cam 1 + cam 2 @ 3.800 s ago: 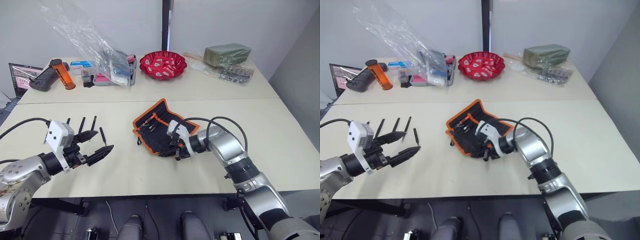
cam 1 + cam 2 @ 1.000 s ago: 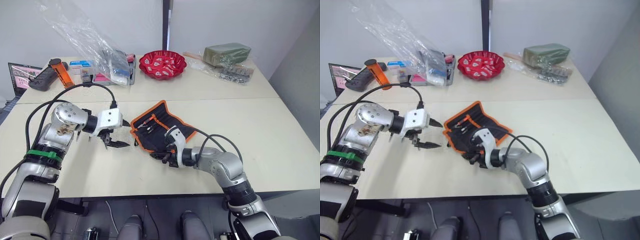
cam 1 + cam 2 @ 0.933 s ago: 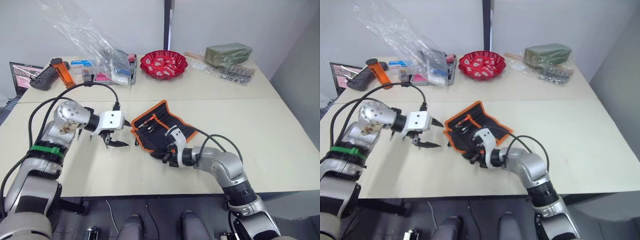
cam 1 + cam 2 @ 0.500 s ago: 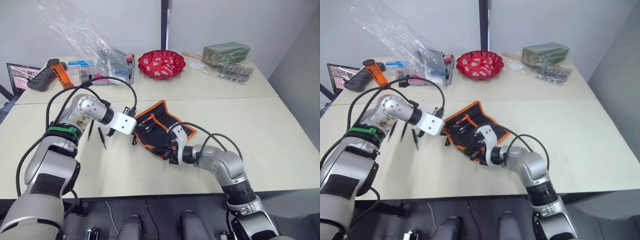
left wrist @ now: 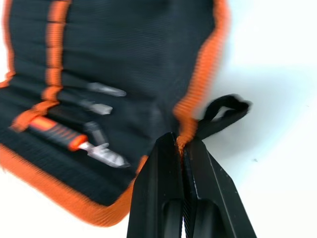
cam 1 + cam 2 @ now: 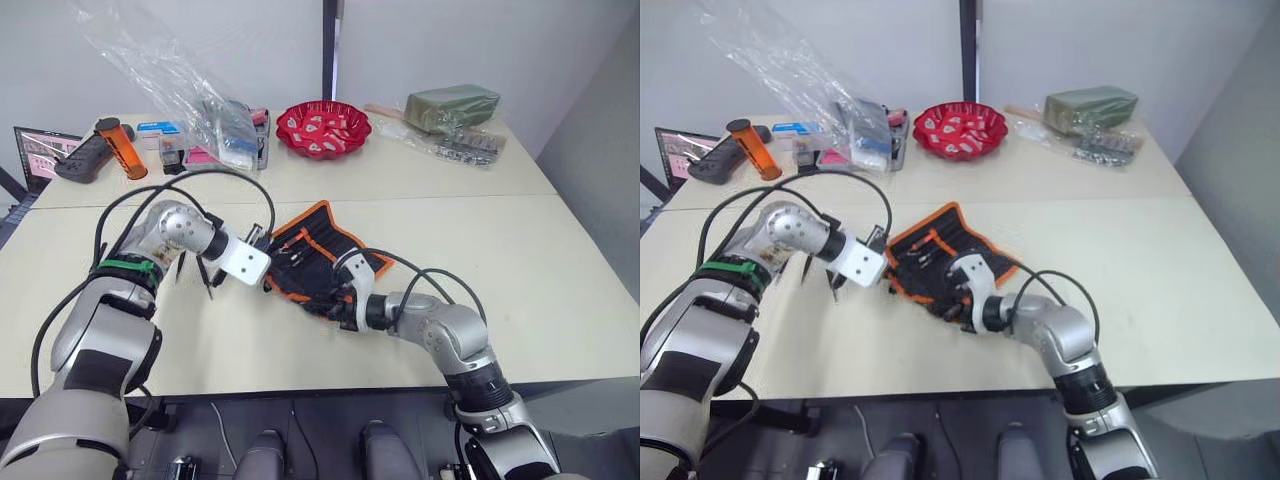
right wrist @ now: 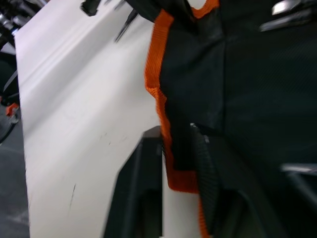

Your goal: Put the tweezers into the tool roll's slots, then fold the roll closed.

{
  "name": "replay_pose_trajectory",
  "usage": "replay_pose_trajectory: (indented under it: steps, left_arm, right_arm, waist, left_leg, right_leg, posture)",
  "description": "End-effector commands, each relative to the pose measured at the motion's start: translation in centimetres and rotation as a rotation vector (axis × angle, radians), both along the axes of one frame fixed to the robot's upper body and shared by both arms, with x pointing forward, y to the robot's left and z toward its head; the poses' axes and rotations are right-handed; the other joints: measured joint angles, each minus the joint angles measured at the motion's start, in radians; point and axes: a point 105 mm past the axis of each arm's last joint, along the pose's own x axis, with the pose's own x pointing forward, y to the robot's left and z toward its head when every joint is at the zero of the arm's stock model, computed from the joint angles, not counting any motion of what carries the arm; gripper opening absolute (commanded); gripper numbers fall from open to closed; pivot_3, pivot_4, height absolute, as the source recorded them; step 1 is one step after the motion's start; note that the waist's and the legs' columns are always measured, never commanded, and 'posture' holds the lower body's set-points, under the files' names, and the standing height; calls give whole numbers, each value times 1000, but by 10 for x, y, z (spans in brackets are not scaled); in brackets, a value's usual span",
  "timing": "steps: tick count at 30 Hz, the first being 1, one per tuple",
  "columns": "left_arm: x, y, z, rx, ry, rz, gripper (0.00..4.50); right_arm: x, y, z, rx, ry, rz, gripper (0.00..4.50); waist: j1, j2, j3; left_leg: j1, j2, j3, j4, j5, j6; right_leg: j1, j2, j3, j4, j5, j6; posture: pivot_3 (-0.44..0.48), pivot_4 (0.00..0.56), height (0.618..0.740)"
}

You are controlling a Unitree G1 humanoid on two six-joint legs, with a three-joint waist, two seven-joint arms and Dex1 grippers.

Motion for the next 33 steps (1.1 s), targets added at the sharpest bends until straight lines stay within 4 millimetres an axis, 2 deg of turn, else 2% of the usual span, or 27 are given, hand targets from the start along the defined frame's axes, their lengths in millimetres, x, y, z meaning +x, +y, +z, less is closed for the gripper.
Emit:
replay_pose_trajectory:
  steps: [1,5,7,8,11,14,18,20,27,28,30,33]
  left_arm:
    - [-7,5,-19,88,-5,-40,0]
    - [-10,3,-30,103,-11,-64,0]
    - [-11,1,-31,94,-10,-70,0]
    - [-12,0,-32,91,-10,-72,0]
    - [-13,0,-32,89,-11,-73,0]
    - [-12,2,-30,86,-11,-63,0]
    - [-9,2,-26,72,-13,-49,0]
    - [-9,3,-24,64,-14,-43,0]
    - [-6,5,-20,18,0,0,0]
    - [-5,4,-19,-7,6,18,0]
    - [-3,2,-15,-64,24,52,0]
    - [-5,8,-2,-184,139,137,866]
  right_arm:
    - [-8,2,-3,-31,-6,58,2274]
    - [-6,-5,-2,-47,-5,60,3632]
    - [-4,-10,11,11,1,49,4320]
    - [-6,-12,25,85,22,63,4455]
    - [-13,-16,64,260,56,119,4455]
    - [-8,-16,81,314,61,114,4455]
    - [14,-3,57,190,-5,6,3327]
    - [20,2,45,147,-28,-23,2607]
    - [16,14,4,-1,-72,-8,211]
    - [18,13,-4,-48,-89,-19,11]
    - [21,11,-16,-112,-114,-32,11]
    - [24,2,-45,-225,-124,-48,0]
  waist:
    - [2,-1,-2]
    - [5,-1,-4]
    - [6,-1,-5]
    - [7,-1,-4]
    - [9,-1,-4]
    - [6,-1,-5]
    - [4,-1,-5]
    - [4,-1,-5]
    - [3,-1,-5]
    - [3,-1,-5]
    - [3,-1,-5]
    - [2,-1,-5]
  left_leg:
    - [1,0,0,0,0,0]
    - [4,0,0,0,0,0]
    - [7,0,0,0,0,0]
    - [9,0,0,0,0,0]
    - [9,0,-1,0,0,0]
    - [10,-1,-2,0,0,0]
    - [11,-1,-1,-1,-1,1]
    - [10,-1,-1,-1,-1,1]
    - [9,-1,-2,0,-1,1]
    - [9,-1,-2,0,-1,1]
    - [10,-1,-2,0,-1,1]
    - [10,-1,-2,0,-1,1]
  right_leg:
    - [1,0,0,0,0,0]
    - [4,0,0,0,-3,6]
    - [9,0,0,-1,-4,7]
    - [11,0,0,-3,-4,7]
    - [13,0,0,-4,-5,8]
    - [13,0,0,-3,-3,6]
    - [13,0,0,-2,-5,8]
    - [12,0,0,-3,-5,8]
    - [12,0,0,-3,-5,7]
    - [12,0,0,-3,-4,7]
    - [12,0,0,-3,-5,8]
    - [13,0,0,-3,-5,8]
  posture:
    - [0,150,740]
    - [0,150,740]
    - [0,150,740]
    - [0,150,740]
    - [0,150,740]
    - [0,150,740]
    - [0,150,740]
    - [0,150,740]
    - [0,150,740]
    - [0,150,740]
    - [0,150,740]
    - [0,150,740]
